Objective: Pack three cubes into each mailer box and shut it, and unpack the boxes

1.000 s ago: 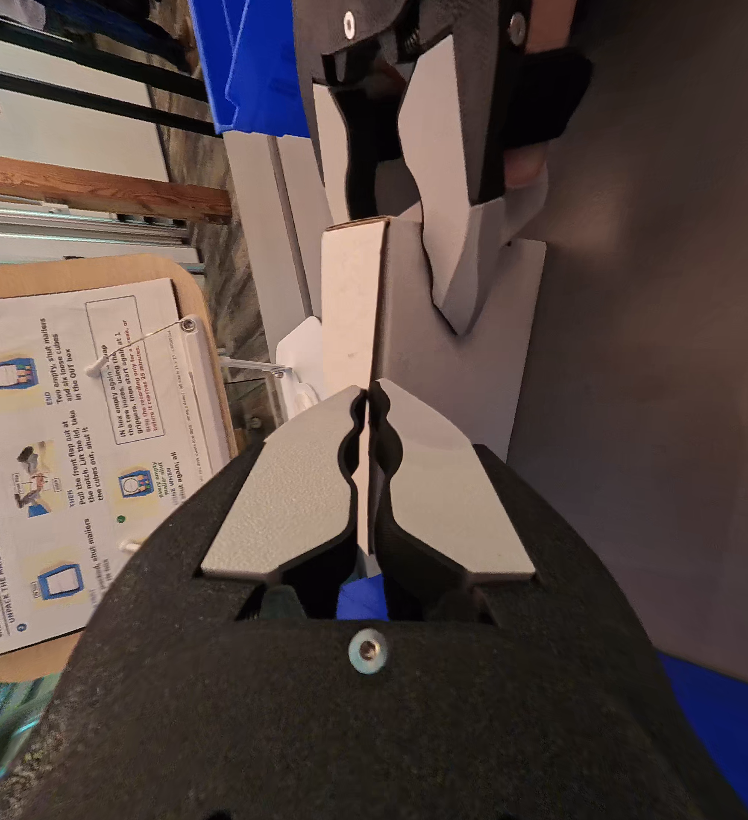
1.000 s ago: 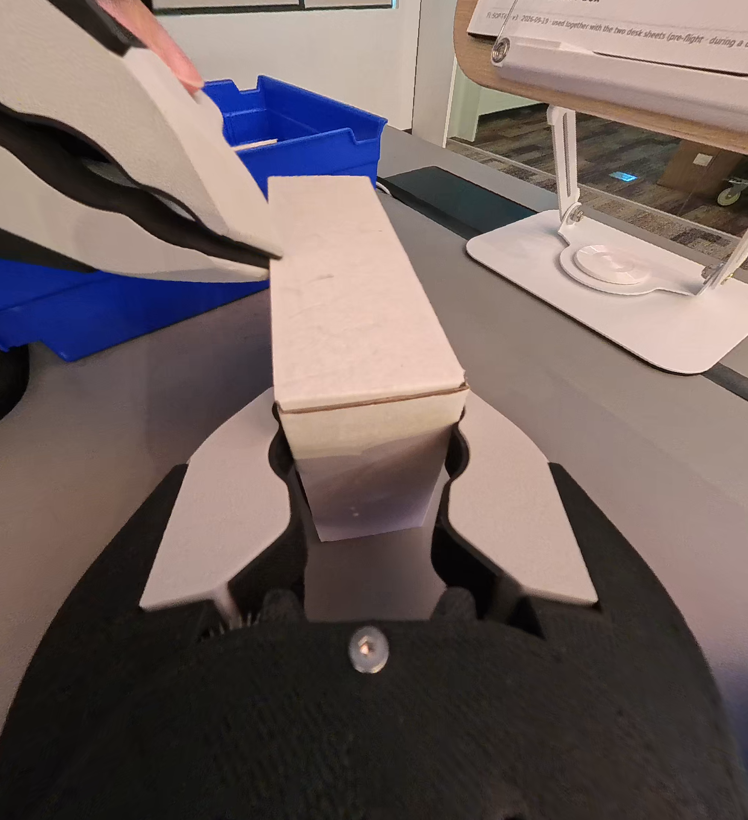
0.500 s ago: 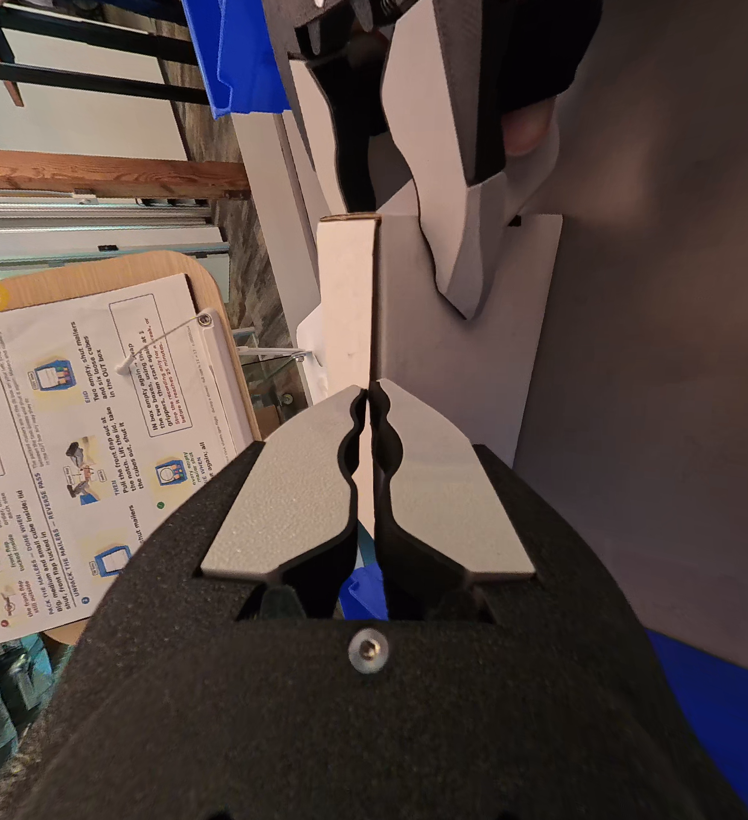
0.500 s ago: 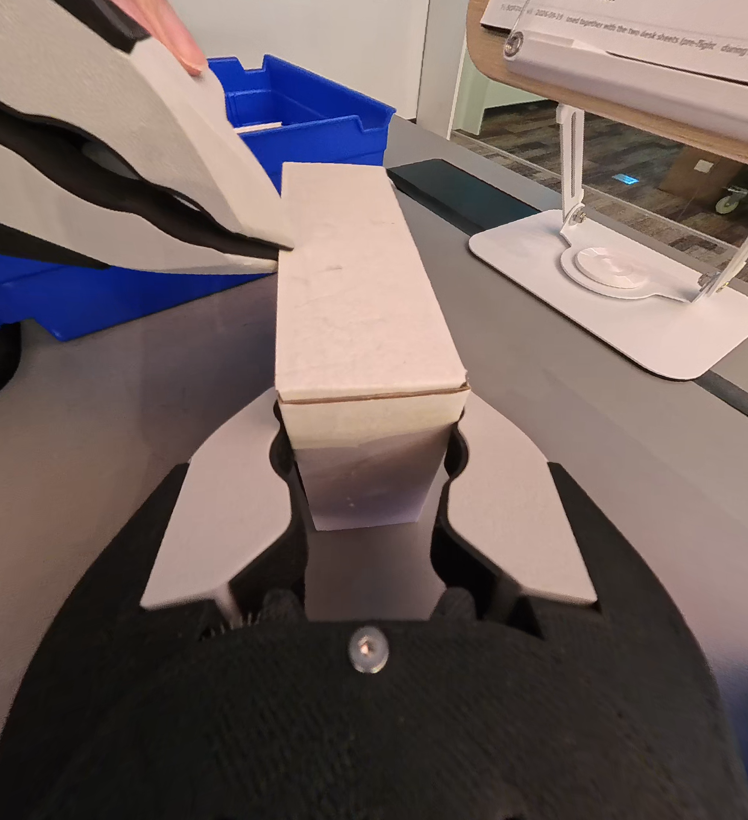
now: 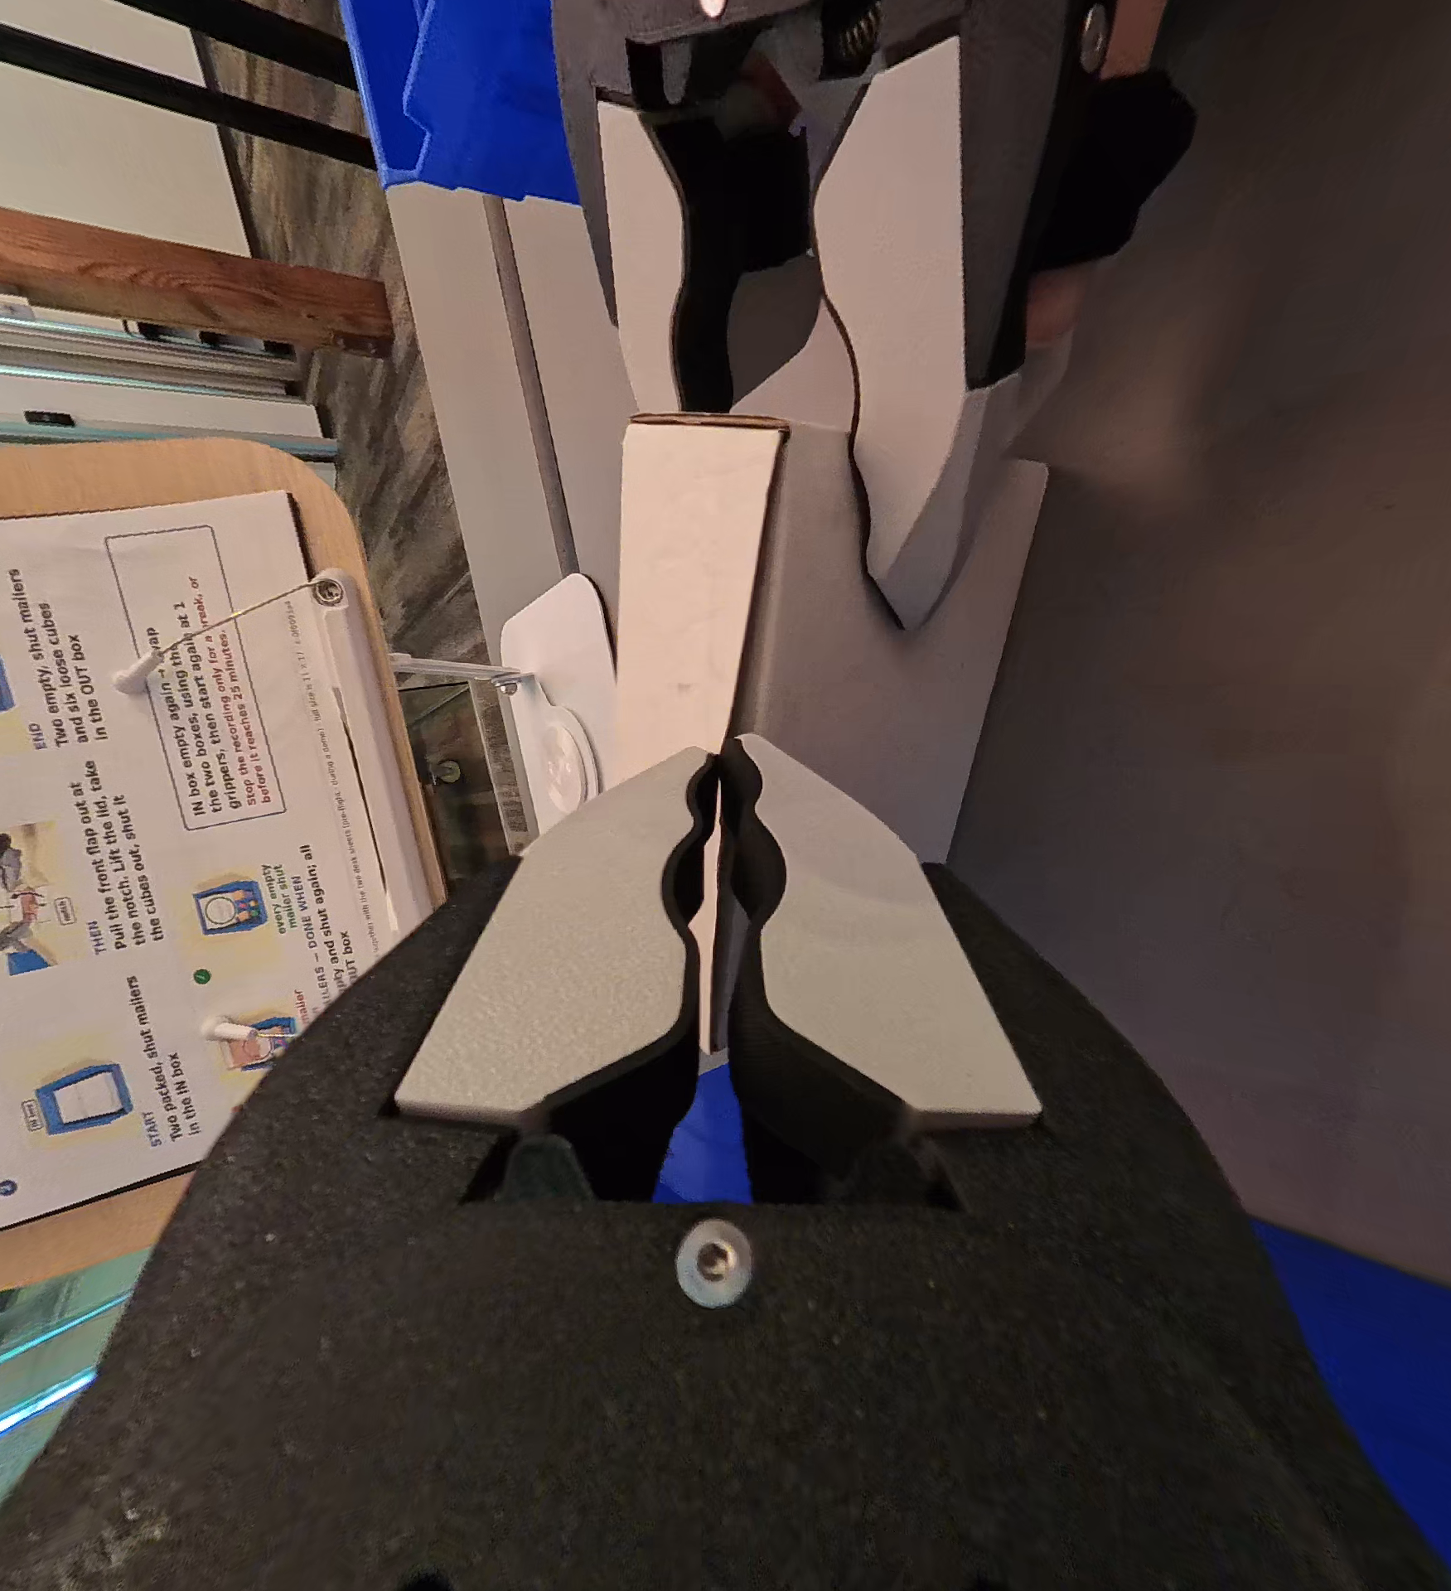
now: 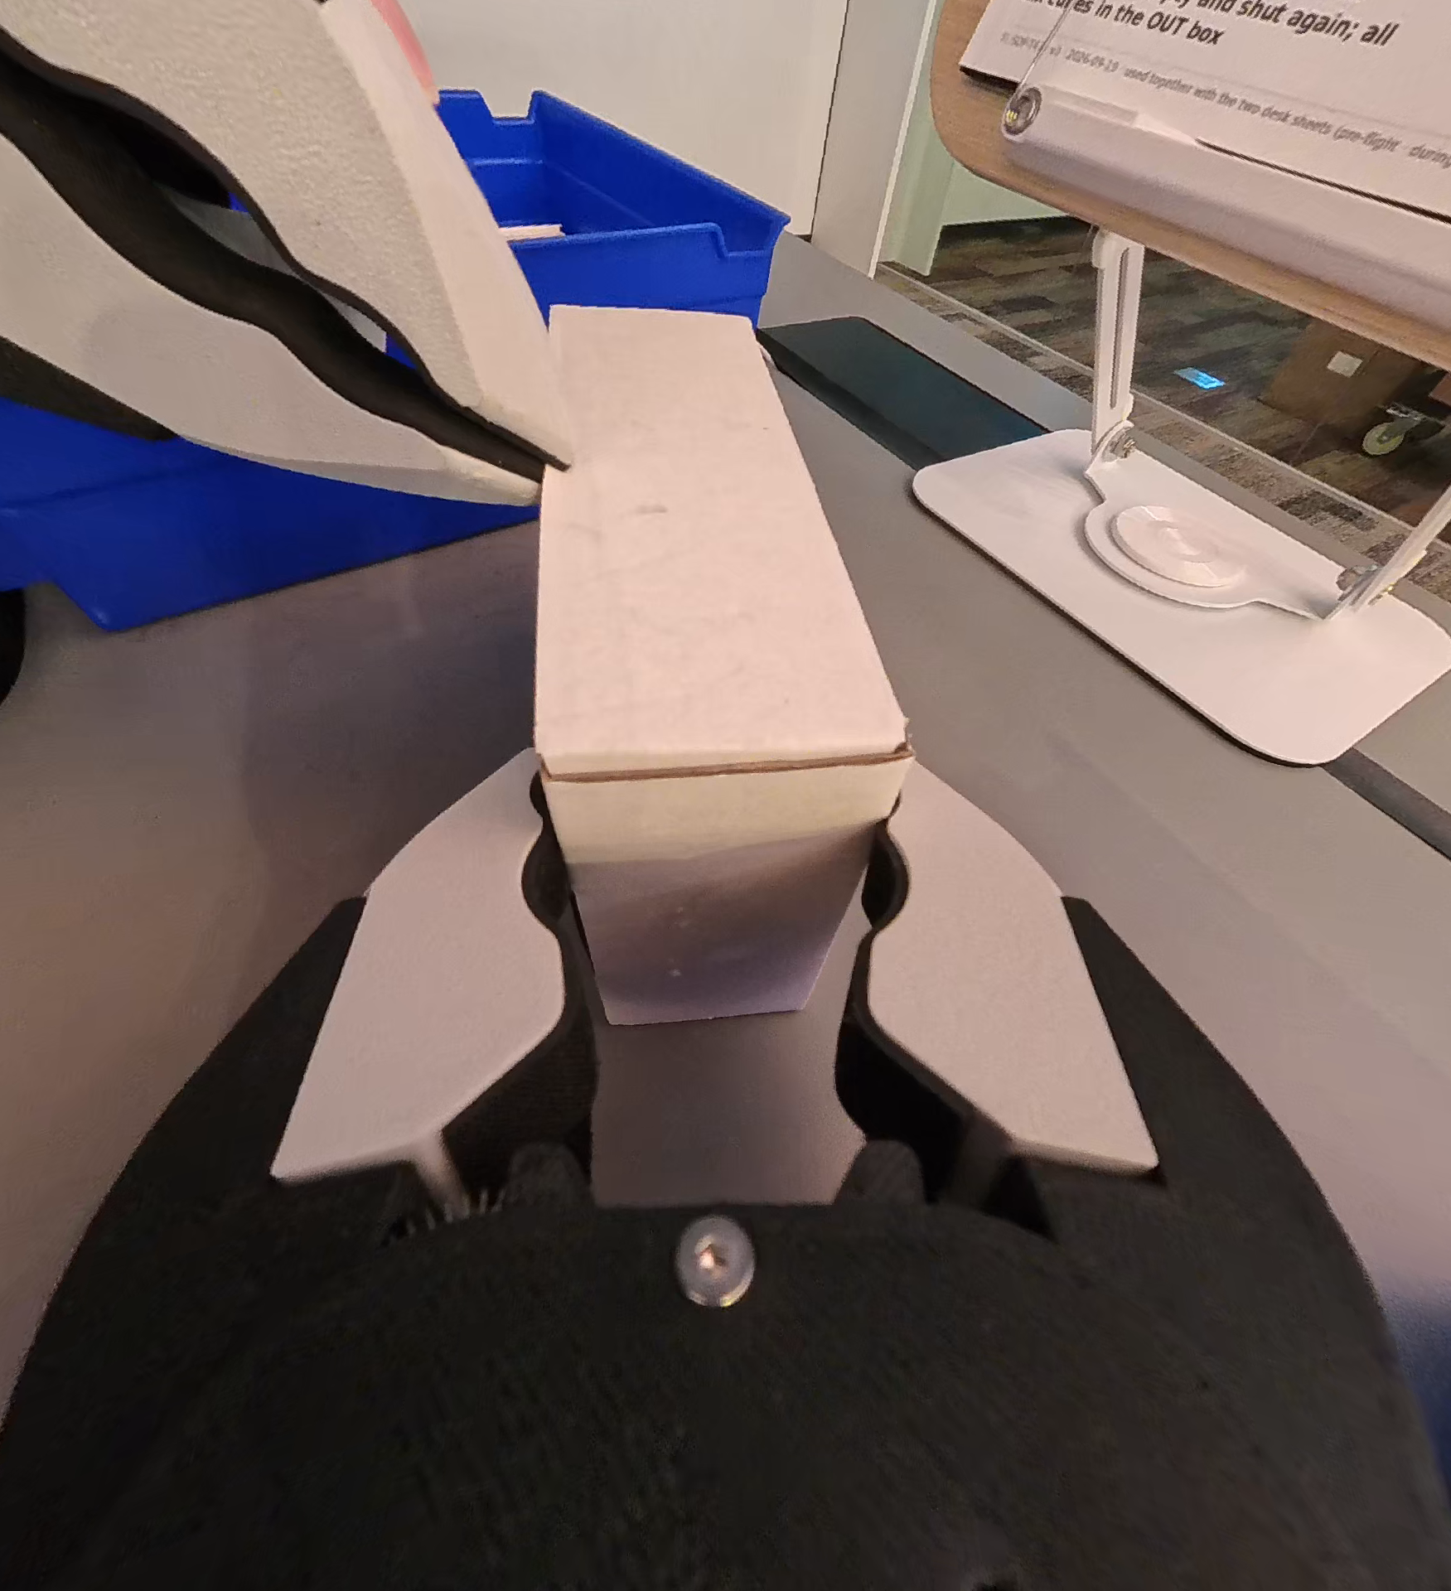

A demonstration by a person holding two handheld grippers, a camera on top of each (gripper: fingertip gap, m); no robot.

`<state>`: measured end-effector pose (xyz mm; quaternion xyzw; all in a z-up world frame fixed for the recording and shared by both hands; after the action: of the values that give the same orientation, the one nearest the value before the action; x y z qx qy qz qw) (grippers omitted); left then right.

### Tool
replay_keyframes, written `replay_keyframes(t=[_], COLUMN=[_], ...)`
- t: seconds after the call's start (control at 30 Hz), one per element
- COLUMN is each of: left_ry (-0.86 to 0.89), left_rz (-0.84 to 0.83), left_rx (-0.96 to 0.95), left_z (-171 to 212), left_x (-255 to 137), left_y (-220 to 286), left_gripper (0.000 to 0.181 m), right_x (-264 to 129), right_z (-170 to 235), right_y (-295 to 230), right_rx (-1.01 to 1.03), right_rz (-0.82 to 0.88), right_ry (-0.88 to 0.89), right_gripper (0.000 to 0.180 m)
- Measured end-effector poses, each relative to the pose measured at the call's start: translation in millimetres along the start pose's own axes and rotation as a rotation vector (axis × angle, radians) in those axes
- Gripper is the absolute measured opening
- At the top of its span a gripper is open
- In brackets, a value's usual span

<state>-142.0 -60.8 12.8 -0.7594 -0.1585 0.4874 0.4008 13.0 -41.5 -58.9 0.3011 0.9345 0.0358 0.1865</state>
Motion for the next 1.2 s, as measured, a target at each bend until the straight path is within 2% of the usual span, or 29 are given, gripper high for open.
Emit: replay_keyframes(t=[0.27, 0.4, 0.57, 0.8, 1.2], left_ry=[0.002, -0.018, -0.017, -0.069, -0.068], left_rz=[0.046, 0.020, 0.005, -0.061, -0.113], left_rx=[-0.048, -0.010, -0.046, -0.073, -0.101], left_z=[0, -4, -12, -17, -18], left_x=[-2, -1, -1, -4, -8], left_y=[-3, -1, -2, 9, 19], left_gripper=[0.001, 0.001, 0.000, 0.001, 0.004], right_x=[0, 0, 7, 3, 2], right_z=[0, 3, 4, 5, 6], right_y=[-2, 0, -2, 2, -1], right_rx=[-0.026, 0.082, 0.082, 0.109, 0.073], right_rz=[-0.002, -0.037, 0.012, -0.065, -0.081], right_ry=[0.002, 0.040, 0.013, 0.037, 0.037], right_gripper=[0.069, 0.070, 0.089, 0.077, 0.076])
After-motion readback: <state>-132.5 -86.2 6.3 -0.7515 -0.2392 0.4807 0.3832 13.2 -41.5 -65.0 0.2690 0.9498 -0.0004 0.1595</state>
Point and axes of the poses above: each gripper's, where its closed fingertips meet, x out along the fingers, z out of its underside, y = z × x across the jaws, the point moved 10 cm from there along -x, back along the fingers, and after that the axes turned 5 degrees about -x, right-handed, at the moved point
